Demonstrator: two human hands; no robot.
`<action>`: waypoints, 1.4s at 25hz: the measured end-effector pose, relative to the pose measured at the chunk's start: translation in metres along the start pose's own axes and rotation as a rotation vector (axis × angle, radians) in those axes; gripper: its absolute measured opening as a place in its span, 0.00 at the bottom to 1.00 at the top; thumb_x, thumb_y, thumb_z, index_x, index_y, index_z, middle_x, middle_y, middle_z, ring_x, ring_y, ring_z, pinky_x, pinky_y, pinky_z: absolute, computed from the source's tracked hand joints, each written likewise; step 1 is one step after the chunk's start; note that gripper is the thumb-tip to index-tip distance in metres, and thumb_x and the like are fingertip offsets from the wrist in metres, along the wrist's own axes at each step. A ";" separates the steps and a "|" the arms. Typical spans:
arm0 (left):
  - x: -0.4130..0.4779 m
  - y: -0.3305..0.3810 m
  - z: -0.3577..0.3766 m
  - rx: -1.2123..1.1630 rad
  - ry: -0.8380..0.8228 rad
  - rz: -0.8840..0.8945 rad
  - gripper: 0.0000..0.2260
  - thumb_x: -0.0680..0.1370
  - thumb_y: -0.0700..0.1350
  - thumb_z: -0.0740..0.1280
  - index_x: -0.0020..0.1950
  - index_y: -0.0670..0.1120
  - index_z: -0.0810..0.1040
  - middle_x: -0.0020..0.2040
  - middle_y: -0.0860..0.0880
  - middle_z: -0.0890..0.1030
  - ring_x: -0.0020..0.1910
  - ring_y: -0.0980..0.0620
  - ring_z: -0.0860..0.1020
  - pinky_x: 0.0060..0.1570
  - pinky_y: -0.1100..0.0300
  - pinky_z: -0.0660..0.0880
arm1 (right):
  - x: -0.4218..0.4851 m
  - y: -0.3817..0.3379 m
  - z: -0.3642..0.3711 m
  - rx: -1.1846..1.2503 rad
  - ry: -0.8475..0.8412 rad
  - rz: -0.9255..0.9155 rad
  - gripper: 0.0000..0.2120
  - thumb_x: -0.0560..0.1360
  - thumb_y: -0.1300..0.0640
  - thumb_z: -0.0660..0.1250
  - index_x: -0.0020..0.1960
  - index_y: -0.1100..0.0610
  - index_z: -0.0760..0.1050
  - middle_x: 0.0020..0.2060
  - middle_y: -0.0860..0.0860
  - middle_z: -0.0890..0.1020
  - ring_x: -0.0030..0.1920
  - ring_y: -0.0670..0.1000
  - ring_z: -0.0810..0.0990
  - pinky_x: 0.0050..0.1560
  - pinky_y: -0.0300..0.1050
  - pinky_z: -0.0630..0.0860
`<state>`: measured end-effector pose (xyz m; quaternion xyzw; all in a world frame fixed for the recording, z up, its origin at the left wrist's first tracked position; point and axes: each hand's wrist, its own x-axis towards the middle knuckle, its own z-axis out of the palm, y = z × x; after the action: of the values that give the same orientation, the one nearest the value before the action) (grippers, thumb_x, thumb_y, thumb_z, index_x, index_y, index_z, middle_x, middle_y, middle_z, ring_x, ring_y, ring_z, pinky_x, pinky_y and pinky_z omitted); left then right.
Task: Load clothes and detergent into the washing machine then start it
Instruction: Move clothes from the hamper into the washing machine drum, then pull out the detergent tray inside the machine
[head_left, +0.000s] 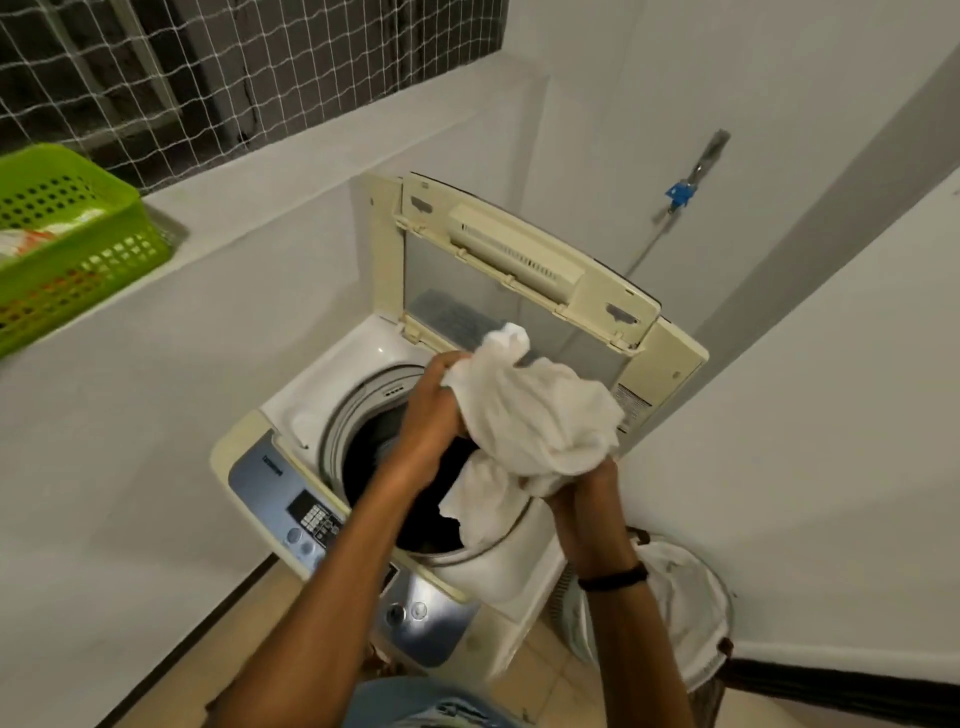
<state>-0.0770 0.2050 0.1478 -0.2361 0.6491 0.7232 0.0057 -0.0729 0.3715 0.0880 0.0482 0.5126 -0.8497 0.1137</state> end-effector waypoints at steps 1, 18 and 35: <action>0.008 -0.001 -0.015 -0.021 0.050 0.005 0.12 0.75 0.59 0.67 0.55 0.57 0.79 0.51 0.52 0.85 0.48 0.51 0.83 0.47 0.49 0.81 | 0.008 0.003 0.012 -0.055 -0.012 0.020 0.23 0.72 0.48 0.73 0.64 0.55 0.77 0.59 0.58 0.82 0.57 0.58 0.81 0.57 0.56 0.79; 0.157 -0.113 -0.127 0.793 -0.298 -0.255 0.31 0.78 0.42 0.67 0.79 0.43 0.59 0.75 0.39 0.67 0.72 0.39 0.69 0.68 0.49 0.69 | 0.069 0.150 0.021 -0.954 0.367 0.477 0.15 0.76 0.59 0.65 0.60 0.58 0.80 0.56 0.59 0.83 0.57 0.61 0.81 0.60 0.52 0.77; 0.154 0.092 -0.103 0.581 -0.439 0.657 0.14 0.78 0.42 0.67 0.64 0.48 0.77 0.58 0.50 0.80 0.54 0.53 0.78 0.56 0.59 0.77 | 0.068 0.012 0.132 -0.920 0.706 -0.311 0.07 0.76 0.62 0.66 0.49 0.58 0.84 0.43 0.52 0.86 0.44 0.50 0.83 0.48 0.40 0.76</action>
<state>-0.2083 0.0480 0.1751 0.1505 0.8475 0.5086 -0.0206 -0.1312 0.2399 0.1262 0.1977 0.8357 -0.4797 -0.1798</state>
